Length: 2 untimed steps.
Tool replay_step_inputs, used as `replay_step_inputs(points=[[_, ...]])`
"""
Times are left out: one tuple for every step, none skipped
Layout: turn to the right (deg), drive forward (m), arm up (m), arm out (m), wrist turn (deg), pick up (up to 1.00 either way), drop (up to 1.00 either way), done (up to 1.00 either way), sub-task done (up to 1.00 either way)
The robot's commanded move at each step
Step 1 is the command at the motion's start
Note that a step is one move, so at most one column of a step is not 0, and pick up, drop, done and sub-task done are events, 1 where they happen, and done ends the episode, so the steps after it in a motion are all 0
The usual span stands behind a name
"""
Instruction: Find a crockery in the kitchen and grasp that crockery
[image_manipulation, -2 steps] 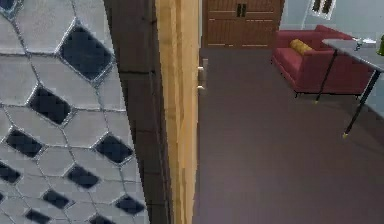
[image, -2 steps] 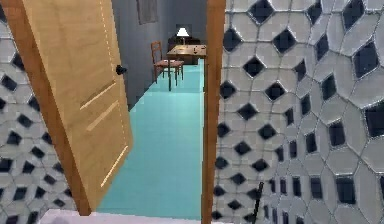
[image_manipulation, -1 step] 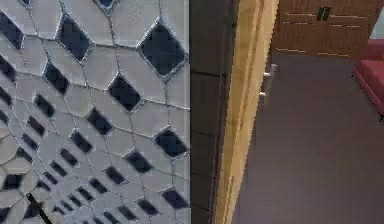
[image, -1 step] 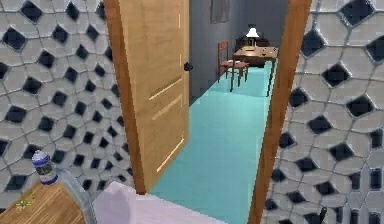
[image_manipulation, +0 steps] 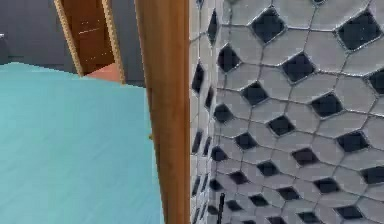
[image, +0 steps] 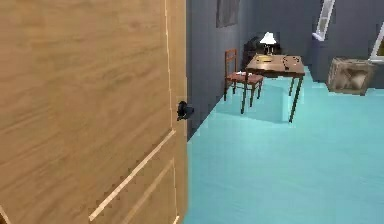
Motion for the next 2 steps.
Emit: replay_step_inputs(points=[[-45.0, 0.0, 0.0, 0.0, 0.0, 0.0, 0.0, 0.0, 0.0], [-21.0, 0.0, 0.0, 0.0, 0.0, 0.0, 0.0, 0.0, 0.0]])
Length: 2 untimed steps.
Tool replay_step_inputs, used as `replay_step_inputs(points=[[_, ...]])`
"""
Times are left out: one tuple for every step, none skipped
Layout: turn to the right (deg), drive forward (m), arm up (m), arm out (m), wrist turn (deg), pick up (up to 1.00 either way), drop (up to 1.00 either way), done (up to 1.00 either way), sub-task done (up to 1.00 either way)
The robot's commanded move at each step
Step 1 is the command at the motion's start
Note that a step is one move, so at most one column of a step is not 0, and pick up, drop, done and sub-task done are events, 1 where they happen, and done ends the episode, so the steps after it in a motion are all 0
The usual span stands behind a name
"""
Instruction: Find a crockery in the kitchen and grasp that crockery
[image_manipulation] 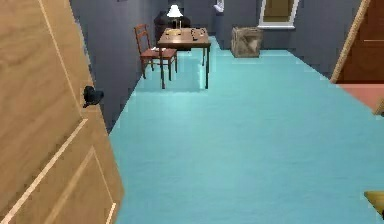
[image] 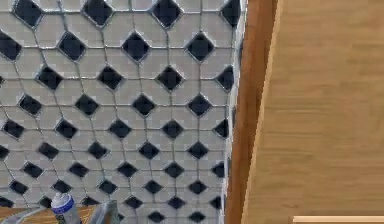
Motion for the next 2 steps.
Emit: replay_step_inputs(points=[[0.0, 0.05, 0.0, 0.0, 0.0, 0.0, 0.0, 0.0, 0.0], [45.0, 0.0, 0.0, 0.0, 0.0, 0.0, 0.0, 0.0, 0.0]])
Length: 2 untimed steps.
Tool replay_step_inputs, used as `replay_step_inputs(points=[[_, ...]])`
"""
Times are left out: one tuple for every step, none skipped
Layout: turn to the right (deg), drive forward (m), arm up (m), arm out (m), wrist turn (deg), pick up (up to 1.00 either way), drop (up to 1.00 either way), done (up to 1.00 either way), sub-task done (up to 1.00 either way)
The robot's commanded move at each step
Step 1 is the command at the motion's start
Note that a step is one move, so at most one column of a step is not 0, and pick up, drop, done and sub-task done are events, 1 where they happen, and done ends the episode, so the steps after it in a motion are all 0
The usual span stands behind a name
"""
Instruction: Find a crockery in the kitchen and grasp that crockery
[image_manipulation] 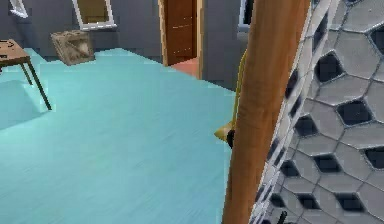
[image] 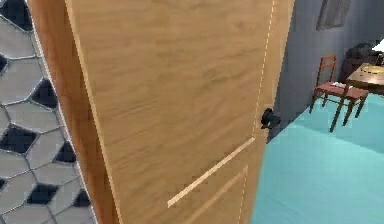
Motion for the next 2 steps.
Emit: replay_step_inputs(points=[[42.0, 0.0, 0.0, 0.0, 0.0, 0.0, 0.0, 0.0, 0.0], [0.0, 0.3, 0.0, 0.0, 0.0, 0.0, 0.0, 0.0, 0.0]])
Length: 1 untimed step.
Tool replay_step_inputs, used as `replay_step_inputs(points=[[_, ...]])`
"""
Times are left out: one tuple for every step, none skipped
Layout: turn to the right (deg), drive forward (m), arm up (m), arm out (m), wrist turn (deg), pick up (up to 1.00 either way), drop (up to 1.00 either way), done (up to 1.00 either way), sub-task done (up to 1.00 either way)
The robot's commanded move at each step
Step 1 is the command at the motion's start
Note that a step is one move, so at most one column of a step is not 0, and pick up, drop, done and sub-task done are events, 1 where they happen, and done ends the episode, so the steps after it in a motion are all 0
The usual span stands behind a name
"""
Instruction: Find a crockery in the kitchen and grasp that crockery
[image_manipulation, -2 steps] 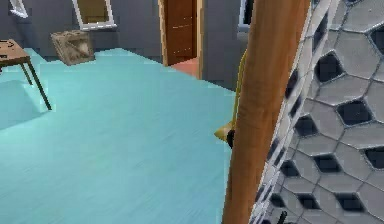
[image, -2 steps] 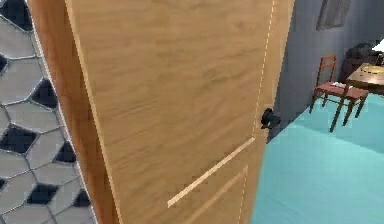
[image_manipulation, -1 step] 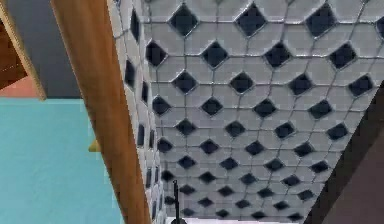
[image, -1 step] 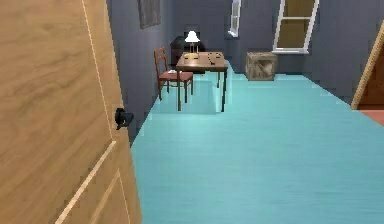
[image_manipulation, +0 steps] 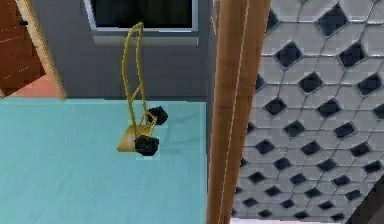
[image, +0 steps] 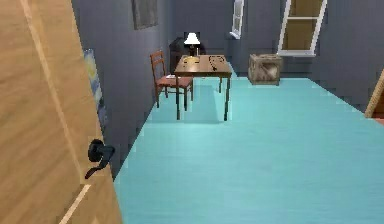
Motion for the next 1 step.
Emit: replay_step_inputs(points=[[42.0, 0.0, 0.0, 0.0, 0.0, 0.0, 0.0, 0.0, 0.0]])
